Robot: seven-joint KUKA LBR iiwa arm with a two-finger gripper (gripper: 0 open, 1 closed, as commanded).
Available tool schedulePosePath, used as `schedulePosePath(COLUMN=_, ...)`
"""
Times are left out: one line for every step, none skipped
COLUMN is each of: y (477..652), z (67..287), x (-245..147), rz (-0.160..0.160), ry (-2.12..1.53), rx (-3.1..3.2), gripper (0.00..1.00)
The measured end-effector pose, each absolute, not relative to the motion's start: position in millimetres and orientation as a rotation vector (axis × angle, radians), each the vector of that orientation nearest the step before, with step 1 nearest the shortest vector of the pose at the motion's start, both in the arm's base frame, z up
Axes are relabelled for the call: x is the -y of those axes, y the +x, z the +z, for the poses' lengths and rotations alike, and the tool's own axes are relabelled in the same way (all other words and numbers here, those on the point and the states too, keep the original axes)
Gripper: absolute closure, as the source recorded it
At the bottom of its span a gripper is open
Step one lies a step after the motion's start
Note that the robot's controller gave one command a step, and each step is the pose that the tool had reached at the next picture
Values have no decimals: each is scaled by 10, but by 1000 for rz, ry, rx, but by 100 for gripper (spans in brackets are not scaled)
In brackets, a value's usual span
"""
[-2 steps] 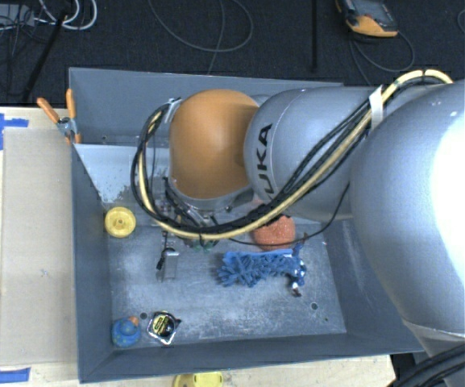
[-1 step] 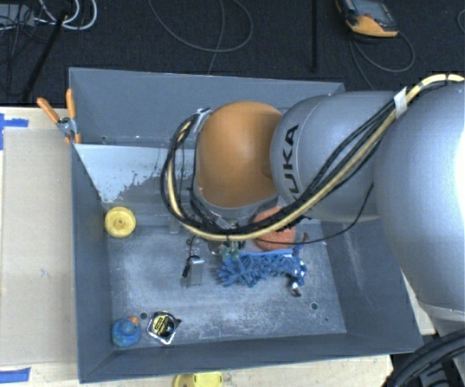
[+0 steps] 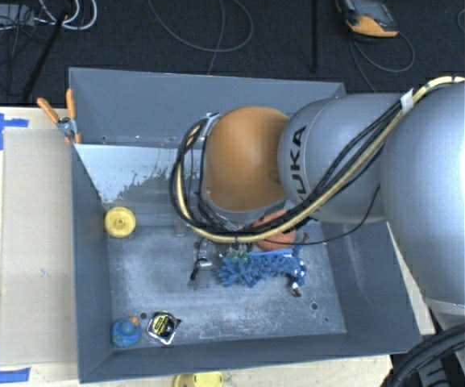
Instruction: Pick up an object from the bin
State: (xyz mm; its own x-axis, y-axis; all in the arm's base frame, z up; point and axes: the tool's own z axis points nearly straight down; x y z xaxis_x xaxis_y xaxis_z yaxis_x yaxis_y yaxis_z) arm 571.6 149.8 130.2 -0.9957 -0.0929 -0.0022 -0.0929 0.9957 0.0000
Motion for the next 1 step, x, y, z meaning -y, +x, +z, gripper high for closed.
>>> schedulePosePath(y=5753, z=1567, x=-1619, rz=-4, ry=-359, rx=-3131, gripper=0)
